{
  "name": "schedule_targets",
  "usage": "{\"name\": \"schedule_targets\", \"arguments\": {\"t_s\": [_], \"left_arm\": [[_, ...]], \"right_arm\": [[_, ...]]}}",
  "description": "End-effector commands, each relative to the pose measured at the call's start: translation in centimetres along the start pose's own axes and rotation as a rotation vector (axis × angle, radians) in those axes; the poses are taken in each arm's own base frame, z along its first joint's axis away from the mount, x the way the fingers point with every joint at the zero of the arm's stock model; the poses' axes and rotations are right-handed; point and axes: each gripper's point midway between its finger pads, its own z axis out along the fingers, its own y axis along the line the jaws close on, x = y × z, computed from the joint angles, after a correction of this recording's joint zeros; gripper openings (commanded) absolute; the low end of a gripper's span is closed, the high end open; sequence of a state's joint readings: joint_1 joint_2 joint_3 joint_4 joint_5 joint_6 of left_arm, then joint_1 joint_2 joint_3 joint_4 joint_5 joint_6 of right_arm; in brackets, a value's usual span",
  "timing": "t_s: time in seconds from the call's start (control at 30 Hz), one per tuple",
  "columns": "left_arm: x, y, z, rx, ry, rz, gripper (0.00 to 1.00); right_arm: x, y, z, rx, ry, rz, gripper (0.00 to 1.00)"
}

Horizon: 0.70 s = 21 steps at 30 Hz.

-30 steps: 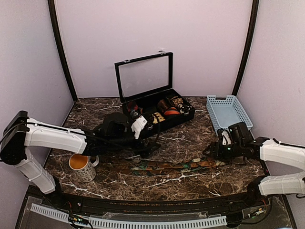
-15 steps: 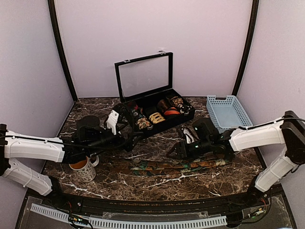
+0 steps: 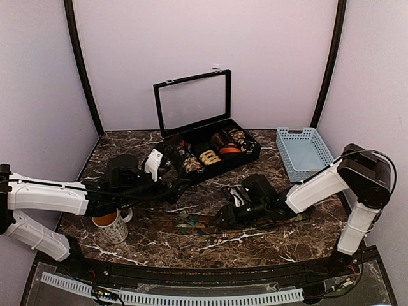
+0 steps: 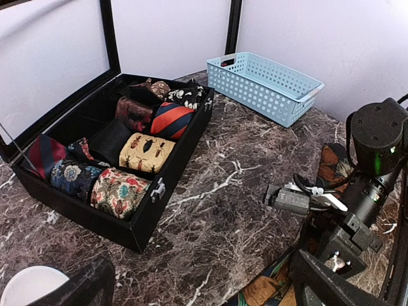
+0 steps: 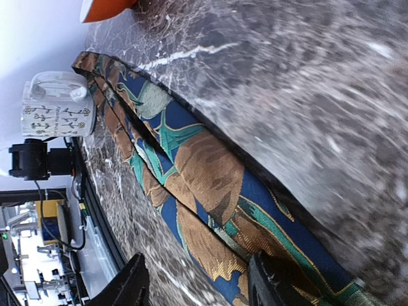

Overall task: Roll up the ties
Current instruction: Adjust the tie at the center of the board.

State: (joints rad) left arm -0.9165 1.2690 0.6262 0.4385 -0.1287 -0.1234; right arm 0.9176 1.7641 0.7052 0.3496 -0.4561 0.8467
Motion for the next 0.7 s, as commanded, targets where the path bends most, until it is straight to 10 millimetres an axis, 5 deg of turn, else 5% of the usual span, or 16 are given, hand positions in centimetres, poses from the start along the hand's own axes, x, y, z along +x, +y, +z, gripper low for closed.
{"name": "schedule_targets", "arguments": {"t_s": [0.0,0.2,0.3,0.43,0.67], "left_arm": [[0.0,-1.8,0.3,0.101,0.019,0.059,0.99],[1.4,-3.6,1.6,0.197,0.096,0.145,0.91],[3.8,-4.4,3.4,0.246,0.227,0.188,0.81],[6.8,-5.5,5.7,0.314,0.360,0.209,0.68],[9.1,-7.4,10.5,0.408,0.444,0.244,0.52]], "right_arm": [[2.2,-6.2,-2.9,0.100,0.009,0.151,0.52],[3.7,-9.9,-8.0,0.155,-0.010,0.218,0.51],[3.7,-10.6,-10.3,0.182,-0.028,0.211,0.50],[1.4,-8.6,-12.5,0.182,-0.087,0.097,0.50],[-1.0,-6.9,-14.0,0.199,-0.121,0.012,0.48]]}}
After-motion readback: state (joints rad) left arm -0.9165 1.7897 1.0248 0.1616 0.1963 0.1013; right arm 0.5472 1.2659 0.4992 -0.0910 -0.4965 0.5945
